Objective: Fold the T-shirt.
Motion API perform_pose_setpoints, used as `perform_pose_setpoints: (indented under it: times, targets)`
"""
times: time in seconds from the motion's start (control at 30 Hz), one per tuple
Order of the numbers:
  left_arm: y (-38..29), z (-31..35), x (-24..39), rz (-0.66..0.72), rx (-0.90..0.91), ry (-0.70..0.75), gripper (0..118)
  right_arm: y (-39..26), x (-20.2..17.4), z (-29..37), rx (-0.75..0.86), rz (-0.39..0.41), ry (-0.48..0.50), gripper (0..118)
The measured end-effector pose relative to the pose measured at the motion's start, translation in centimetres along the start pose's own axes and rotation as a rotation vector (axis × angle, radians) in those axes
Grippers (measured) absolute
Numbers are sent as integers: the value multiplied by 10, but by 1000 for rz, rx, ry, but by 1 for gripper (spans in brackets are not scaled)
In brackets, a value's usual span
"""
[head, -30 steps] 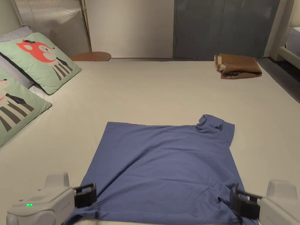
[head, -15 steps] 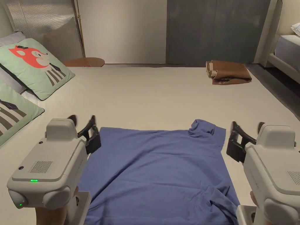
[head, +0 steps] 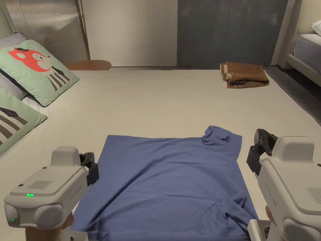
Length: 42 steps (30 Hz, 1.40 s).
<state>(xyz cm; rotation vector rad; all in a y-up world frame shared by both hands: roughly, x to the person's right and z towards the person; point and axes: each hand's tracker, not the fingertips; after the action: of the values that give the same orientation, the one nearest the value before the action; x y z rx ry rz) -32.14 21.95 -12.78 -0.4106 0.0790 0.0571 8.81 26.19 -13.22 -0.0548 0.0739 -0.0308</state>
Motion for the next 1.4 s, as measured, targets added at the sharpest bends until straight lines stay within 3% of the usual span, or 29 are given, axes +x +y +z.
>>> perform_pose_setpoints:
  times: [0.13,0.17,0.2,0.23,0.27,0.3,0.33,0.5,0.53,0.63,0.73,0.77,0.97,1.0,1.13,1.17,1.3,1.37,1.4]
  targets:
    - [-34,-2,-21,23,-138,18,1,-1,1,1,-25,-8,0,0]
    - [-42,-1,-27,42,-176,20,10,-3,2,1,-31,-12,4,0]
    - [-49,-1,-32,50,-202,22,30,-10,3,-1,-36,-15,8,0]
    - [-57,0,-35,37,-243,32,66,-13,3,-2,-46,-11,10,0]
    - [-64,0,-37,25,-273,50,90,-15,2,-3,-54,-3,11,0]
    - [-73,-1,-39,11,-308,66,107,-16,2,-4,-61,0,12,0]
    - [-81,0,-39,13,-319,78,108,-18,1,-4,-69,2,14,0]
    - [-110,-5,-54,35,-377,95,105,-26,-1,-8,-98,4,18,0]
    - [-115,-7,-56,32,-398,86,90,-27,0,-8,-102,3,20,0]
    - [-126,-15,-56,39,-422,93,29,-26,0,-7,-113,4,25,0]
    - [-137,-28,-55,29,-461,77,20,-32,6,-9,-126,0,20,0]
    - [-139,-26,-53,40,-453,72,4,-34,8,-9,-129,-3,17,0]
    - [-118,-20,-48,87,-393,64,1,-56,31,-4,-256,-18,-24,2]
    - [-114,-19,-48,100,-377,59,1,-61,31,-1,-306,-15,-19,9]
    - [-101,-17,-46,99,-347,47,1,-107,44,0,-520,-25,-41,111]
    - [-100,-17,-45,99,-339,45,1,-119,45,2,-548,-25,-38,115]
    - [-93,-18,-40,103,-336,37,1,-141,40,8,-634,4,-28,110]
    - [-93,-18,-39,102,-336,38,1,-152,38,6,-650,5,-18,88]
    - [-92,-18,-39,102,-335,39,1,-168,40,0,-662,5,-16,69]
